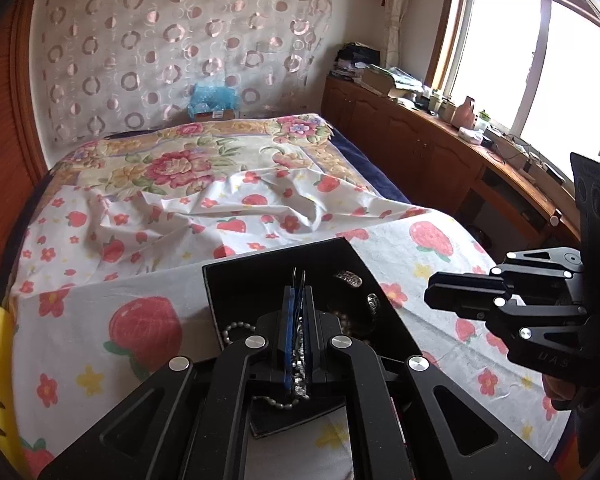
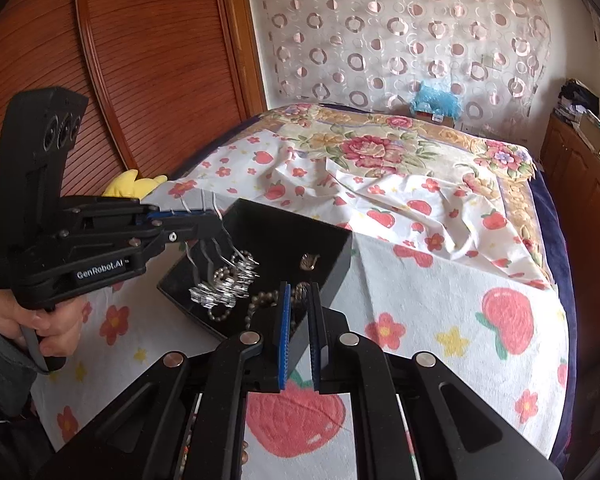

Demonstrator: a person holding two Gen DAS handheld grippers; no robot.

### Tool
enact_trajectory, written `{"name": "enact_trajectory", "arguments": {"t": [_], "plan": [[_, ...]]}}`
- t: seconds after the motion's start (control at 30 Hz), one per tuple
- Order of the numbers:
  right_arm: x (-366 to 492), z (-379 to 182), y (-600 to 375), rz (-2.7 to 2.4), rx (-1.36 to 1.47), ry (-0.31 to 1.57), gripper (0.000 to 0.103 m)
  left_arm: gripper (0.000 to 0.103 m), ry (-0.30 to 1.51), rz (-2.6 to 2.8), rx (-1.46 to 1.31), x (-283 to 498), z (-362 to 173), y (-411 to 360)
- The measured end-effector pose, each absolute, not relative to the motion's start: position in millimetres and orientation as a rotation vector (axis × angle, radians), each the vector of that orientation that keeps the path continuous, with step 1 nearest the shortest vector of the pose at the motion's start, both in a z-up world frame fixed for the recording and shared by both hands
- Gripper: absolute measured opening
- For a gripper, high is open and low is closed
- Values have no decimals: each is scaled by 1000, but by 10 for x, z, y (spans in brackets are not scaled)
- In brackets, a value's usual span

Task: Organize jewelry
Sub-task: 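Open both grippers to release the hairpins and pearl strand into the box, then grasp the red-string bead bracelet with the right gripper while the left grasps the jade bangle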

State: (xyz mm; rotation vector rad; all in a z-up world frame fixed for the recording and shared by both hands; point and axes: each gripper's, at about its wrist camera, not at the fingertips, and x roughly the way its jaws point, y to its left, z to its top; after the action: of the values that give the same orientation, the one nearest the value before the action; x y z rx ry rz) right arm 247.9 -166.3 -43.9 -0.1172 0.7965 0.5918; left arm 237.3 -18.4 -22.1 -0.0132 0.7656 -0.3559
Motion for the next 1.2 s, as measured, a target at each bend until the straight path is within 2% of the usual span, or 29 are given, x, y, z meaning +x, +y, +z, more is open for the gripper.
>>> {"name": "enact_trajectory", "arguments": {"t": [0.2,0.33,0.67,1.1,1.2], "plan": [[2376,-511,-1735,582,-107,804,10,4,751,-343,-6,2299,-175,-190],[2274,-525,-1757,579,-103,801,10,10,732,-326,-11,2209,-98,-129],[1906,-577,-1791,574,-99,780,10,13,667,-299,0,1748,49,-54],[1385,-1001,-1737,573,-111,802,10,13,705,-289,-15,1067,-434,3],[1358,-1049,-1723,568,-110,809,18,13,712,-289,-16,953,-499,15]]}}
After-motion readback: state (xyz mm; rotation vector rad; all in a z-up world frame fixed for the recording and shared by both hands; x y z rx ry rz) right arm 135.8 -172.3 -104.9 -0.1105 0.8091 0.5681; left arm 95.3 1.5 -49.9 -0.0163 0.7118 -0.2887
